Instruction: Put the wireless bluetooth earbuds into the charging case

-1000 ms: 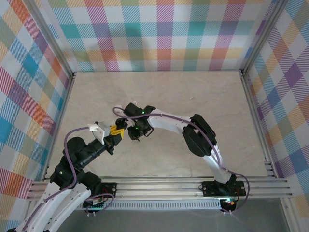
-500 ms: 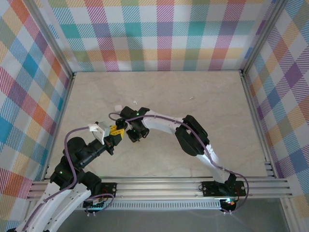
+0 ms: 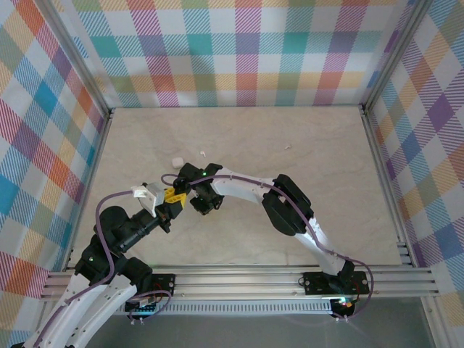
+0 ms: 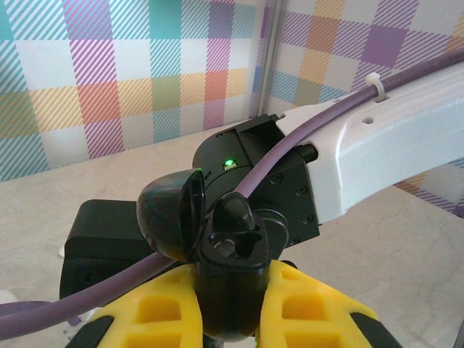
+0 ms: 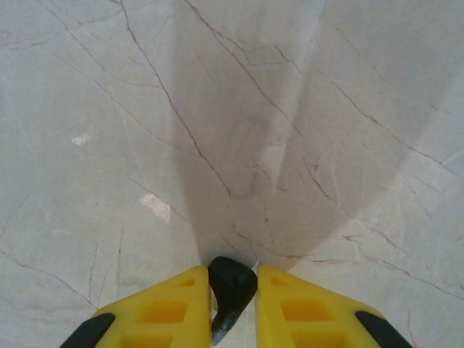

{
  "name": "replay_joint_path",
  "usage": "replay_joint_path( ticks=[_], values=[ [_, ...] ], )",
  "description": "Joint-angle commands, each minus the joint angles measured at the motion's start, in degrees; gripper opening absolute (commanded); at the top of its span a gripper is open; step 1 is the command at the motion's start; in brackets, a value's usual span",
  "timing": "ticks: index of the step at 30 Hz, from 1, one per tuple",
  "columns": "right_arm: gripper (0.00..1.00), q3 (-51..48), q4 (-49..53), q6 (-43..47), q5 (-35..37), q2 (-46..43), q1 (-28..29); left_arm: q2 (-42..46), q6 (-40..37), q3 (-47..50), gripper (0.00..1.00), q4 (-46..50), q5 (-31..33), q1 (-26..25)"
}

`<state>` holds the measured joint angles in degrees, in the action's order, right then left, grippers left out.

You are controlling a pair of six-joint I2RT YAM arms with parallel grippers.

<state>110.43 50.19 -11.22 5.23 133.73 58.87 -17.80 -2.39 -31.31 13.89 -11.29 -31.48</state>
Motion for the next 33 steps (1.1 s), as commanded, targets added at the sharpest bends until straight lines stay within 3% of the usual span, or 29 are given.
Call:
replay_joint_path(
  ticks=[1, 8, 20, 33],
  values=[
    [0.16, -0.8, 2.0, 0.8, 2.5, -0.7, 0.3, 0.7, 0.9, -0.6, 0.0, -0.1, -0.1, -0.5],
    [0.12, -9.4, 0.6, 0.0, 6.4, -6.2, -2.7, 0.6, 2.0, 0.2, 0.0, -1.3, -0.4, -0.5],
    [0.13, -27.1, -3.2, -3.5, 6.2, -17.0, -11.4, -4.2, 3.3, 2.4, 0.0, -6.5, -1.9, -0.5],
    [0.39, -24.1, 2.4, -7.4, 1.3, -18.7, -12.8, -9.6, 3.8, 2.9, 0.0, -11.5, -2.9, -0.5]
  ],
)
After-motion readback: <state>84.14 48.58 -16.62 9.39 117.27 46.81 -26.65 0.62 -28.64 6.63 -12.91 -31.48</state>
